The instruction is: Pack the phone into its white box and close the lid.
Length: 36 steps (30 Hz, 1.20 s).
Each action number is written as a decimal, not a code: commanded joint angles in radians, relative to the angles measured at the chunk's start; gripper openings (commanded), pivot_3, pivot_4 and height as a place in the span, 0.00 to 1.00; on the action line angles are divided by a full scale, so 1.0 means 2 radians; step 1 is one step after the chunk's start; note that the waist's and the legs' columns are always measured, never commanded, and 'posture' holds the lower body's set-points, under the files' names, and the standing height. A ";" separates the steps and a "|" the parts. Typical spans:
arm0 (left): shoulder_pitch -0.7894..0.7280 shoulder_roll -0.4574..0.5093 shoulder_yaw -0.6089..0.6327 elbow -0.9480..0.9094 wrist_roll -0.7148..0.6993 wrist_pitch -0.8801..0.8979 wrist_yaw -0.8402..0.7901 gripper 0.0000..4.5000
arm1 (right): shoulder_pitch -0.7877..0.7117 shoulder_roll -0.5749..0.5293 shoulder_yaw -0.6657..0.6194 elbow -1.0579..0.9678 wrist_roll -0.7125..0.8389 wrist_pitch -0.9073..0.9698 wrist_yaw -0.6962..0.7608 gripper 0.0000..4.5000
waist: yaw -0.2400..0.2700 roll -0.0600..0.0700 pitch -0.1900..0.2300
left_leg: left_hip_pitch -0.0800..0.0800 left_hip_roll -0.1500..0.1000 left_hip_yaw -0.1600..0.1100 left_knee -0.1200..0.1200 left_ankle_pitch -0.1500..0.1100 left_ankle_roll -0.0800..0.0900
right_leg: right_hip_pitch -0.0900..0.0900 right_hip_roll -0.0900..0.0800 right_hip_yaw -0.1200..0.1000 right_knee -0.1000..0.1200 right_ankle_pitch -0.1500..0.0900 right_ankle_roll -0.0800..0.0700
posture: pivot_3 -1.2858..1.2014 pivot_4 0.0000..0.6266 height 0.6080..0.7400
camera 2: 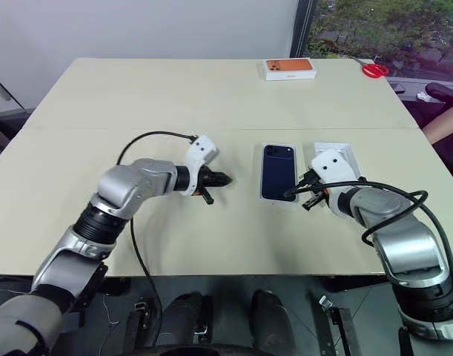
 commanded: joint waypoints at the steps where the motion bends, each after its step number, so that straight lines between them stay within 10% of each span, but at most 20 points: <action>1: -0.025 -0.017 -0.039 0.024 0.051 -0.053 -0.026 0.01 | -0.015 0.005 0.017 0.003 -0.007 0.004 -0.016 0.00 | 0.000 0.000 0.000 | 0.000 0.000 0.000 0.000 0.000 0.000 | 0.000 0.000 0.000 0.000 0.000 0.000 | 0.52 0.24 1.00; 14: -0.047 -0.088 -0.044 0.089 0.076 -0.053 -0.112 0.01 | -0.023 0.029 0.065 0.041 -0.004 -0.019 -0.021 0.00 | -0.001 0.000 0.000 | 0.000 0.000 0.000 0.000 -0.001 0.001 | 0.000 0.002 -0.001 0.000 0.001 0.002 | 0.52 0.24 1.00; 36: -0.008 -0.071 -0.049 -0.003 0.068 0.000 -0.172 0.01 | 0.029 -0.005 0.059 -0.072 0.036 0.022 0.017 0.00 | -0.001 0.000 0.000 | 0.000 0.001 0.000 0.001 -0.001 0.001 | 0.000 0.002 -0.001 0.001 0.001 0.002 | 0.52 0.24 1.00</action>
